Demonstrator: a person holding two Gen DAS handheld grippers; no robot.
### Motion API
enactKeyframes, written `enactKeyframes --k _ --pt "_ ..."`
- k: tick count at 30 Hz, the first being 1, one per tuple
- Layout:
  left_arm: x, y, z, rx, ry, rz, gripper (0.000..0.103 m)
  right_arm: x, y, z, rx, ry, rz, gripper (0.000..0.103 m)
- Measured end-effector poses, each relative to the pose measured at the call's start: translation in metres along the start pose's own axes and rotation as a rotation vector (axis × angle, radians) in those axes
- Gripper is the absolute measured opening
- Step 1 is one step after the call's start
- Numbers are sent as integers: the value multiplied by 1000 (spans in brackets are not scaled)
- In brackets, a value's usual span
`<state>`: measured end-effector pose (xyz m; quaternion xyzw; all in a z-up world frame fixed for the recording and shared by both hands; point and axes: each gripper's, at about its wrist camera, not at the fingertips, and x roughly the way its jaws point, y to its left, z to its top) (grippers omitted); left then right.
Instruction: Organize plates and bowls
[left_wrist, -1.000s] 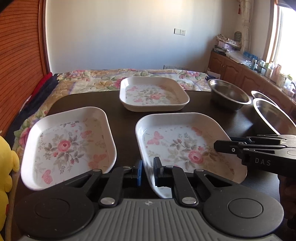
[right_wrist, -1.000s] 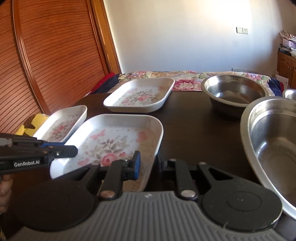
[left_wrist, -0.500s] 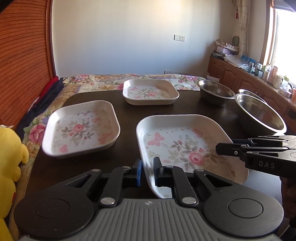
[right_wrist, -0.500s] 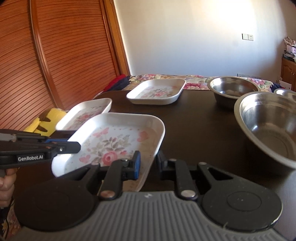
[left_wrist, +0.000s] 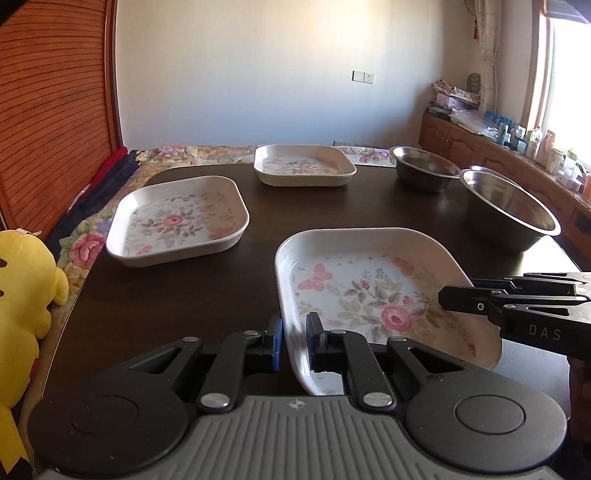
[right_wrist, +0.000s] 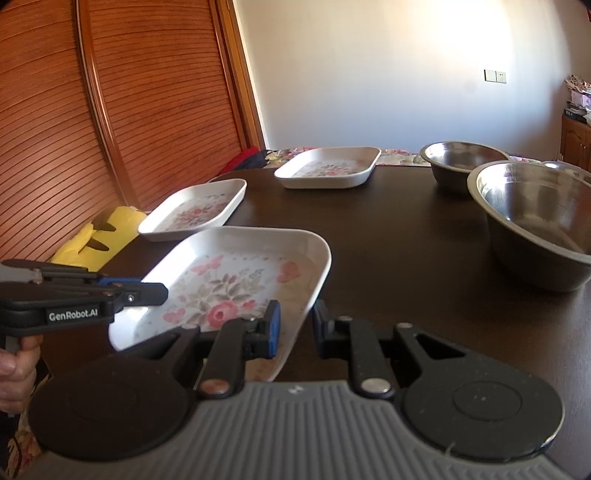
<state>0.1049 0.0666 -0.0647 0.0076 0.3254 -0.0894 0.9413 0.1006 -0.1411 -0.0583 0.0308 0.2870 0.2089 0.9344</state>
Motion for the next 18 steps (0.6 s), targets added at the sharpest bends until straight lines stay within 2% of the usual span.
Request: enactKeyframes --k 18 --pt "3 2 -16 -13 18 5 14 4 5 -12 9 13 -7 21"
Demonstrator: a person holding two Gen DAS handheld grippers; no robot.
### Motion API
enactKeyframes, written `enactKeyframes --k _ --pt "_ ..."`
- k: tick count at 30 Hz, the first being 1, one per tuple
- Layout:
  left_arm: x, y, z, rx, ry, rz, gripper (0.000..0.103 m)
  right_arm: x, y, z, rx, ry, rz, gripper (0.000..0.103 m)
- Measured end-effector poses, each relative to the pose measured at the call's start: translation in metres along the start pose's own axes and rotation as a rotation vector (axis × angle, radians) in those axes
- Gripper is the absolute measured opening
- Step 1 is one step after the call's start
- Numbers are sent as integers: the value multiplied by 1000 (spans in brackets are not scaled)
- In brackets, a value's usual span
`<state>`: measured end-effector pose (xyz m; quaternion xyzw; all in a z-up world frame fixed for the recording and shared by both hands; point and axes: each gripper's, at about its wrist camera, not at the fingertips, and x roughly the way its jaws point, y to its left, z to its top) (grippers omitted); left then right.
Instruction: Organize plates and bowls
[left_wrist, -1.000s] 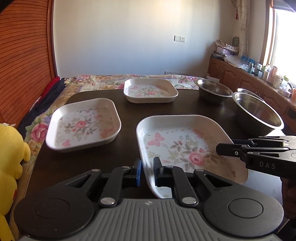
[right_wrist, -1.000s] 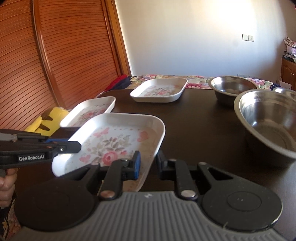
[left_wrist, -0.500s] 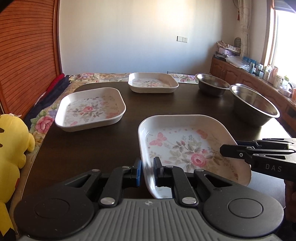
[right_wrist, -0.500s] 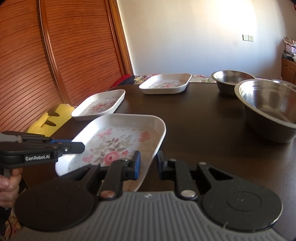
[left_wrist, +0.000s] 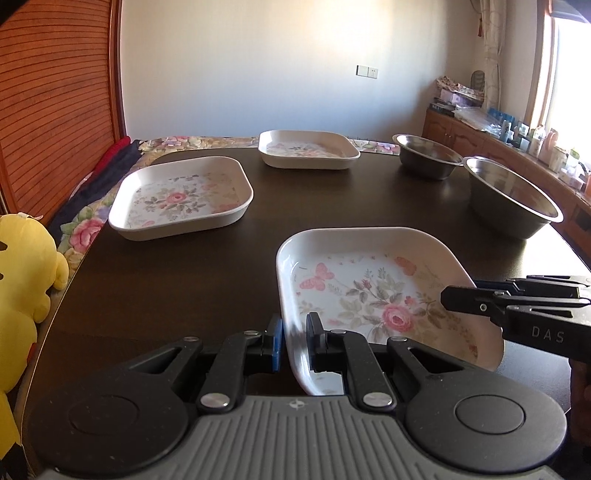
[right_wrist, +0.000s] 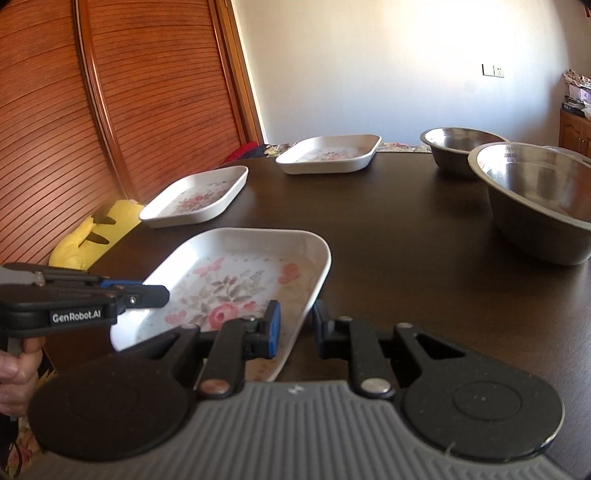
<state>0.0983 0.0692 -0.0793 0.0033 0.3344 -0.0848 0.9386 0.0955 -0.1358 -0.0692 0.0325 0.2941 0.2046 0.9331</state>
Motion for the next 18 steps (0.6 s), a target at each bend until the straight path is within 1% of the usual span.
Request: enactKeyframes --k 7,14,15,16,18 --pt "1 0 1 -2 0 -4 14 0 0 0 -5 -5 3 23" --pt "1 0 1 0 -3 1 15 -1 -1 -1 -3 -15 3 23" --pt "0 0 1 -1 -4 3 15 -3 -2 0 -2 -21 1 24" --pt "0 1 2 -2 -7 5 18 -5 -2 1 -4 -28 -3 29" --pt "-2 3 4 -4 -14 9 24 -12 -4 6 -14 -57 -11 35"
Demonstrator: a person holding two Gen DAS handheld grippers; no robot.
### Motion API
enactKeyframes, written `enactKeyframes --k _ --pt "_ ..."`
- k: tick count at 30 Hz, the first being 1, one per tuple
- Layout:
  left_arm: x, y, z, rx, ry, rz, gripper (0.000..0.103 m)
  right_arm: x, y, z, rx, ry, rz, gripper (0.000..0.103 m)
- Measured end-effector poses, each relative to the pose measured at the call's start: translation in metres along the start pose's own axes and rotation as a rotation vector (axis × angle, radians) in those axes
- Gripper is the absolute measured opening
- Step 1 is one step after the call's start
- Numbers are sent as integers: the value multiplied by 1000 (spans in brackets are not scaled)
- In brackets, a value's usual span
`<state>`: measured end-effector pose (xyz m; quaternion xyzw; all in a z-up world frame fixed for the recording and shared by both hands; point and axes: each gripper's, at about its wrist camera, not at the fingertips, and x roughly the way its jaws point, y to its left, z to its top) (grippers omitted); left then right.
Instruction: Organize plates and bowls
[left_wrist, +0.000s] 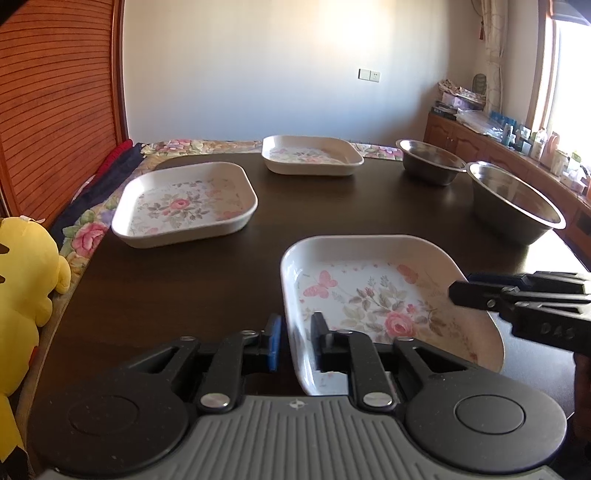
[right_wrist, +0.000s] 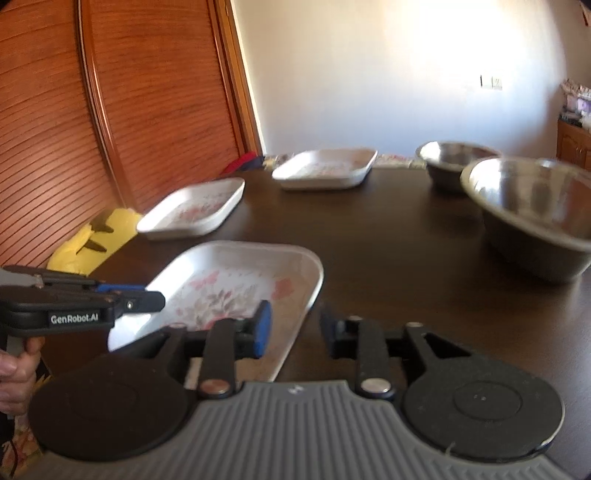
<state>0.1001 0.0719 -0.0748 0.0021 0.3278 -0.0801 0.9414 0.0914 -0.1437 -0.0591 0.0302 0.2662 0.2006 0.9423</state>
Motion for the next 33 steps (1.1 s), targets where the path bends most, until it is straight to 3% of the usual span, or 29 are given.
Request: enactKeyframes --k 7,15,21,26,33 --pt "-6 14 20 -5 -43 37 39 -6 -5 32 -33 -42 23 38" --pt "3 48 46 -38 -64 103 42 20 10 67 -124 -31 77 38" --pt "14 80 61 -73 -69 142 48 53 27 86 -151 5 128 39" --pt "27 103 70 -82 -69 162 57 80 43 99 -173 34 158 51" --pt "46 131 79 -83 -61 167 59 116 57 109 -189 100 183 52"
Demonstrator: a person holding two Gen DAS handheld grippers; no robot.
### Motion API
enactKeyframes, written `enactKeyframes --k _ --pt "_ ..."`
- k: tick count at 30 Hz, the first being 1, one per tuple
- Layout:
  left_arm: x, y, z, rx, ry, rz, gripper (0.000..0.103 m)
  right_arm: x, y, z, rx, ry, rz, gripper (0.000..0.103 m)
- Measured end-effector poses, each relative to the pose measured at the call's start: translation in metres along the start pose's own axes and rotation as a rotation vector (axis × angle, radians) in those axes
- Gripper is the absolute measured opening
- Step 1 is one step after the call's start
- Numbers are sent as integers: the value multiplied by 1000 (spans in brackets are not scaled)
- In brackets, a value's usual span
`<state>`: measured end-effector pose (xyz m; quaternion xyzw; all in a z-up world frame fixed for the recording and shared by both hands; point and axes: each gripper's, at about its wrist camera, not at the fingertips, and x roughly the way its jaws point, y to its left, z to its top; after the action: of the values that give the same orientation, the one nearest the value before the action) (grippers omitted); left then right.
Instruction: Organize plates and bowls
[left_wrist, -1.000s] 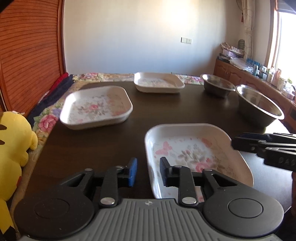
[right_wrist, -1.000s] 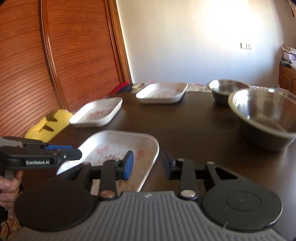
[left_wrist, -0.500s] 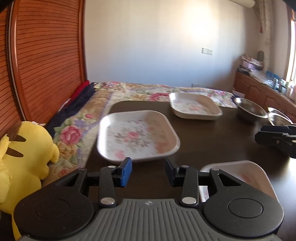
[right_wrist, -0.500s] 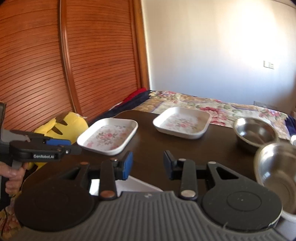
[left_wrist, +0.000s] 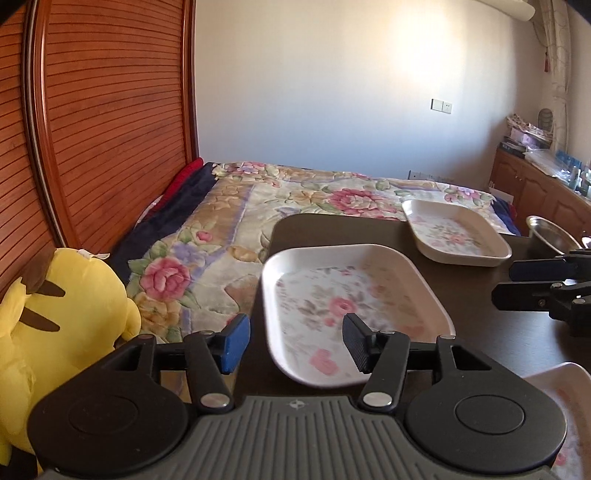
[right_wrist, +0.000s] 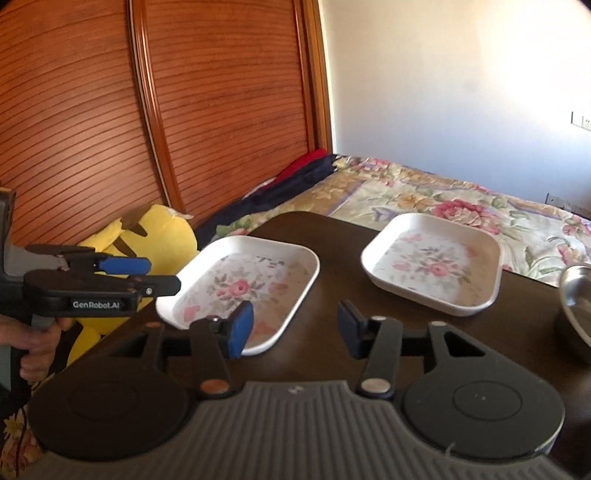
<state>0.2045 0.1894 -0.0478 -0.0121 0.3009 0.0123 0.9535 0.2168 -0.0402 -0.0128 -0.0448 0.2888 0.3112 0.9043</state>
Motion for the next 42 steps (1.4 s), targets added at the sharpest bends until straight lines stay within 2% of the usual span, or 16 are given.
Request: enactKeyframes --k 6,11,21,24,30,32,42 --pt "16 13 3 -7 11 -14 57 25 1 10 10 53 13 51" --pt "28 19 5 -13 26 -30 44 46 -1 14 32 102 17 51" --pt "42 22 1 -22 51 -52 31 70 -5 13 42 160 14 37" --pt "43 24 1 -29 53 -56 30 75 -6 13 63 176 21 28" --pt "44 26 0 -33 54 -56 27 78 -2 12 58 183 29 26" --pt "44 27 -1 -35 55 -56 21 79 -2 11 55 185 31 22" --pt "43 23 -3 -42 54 -73 15 79 -2 10 54 177 31 20"
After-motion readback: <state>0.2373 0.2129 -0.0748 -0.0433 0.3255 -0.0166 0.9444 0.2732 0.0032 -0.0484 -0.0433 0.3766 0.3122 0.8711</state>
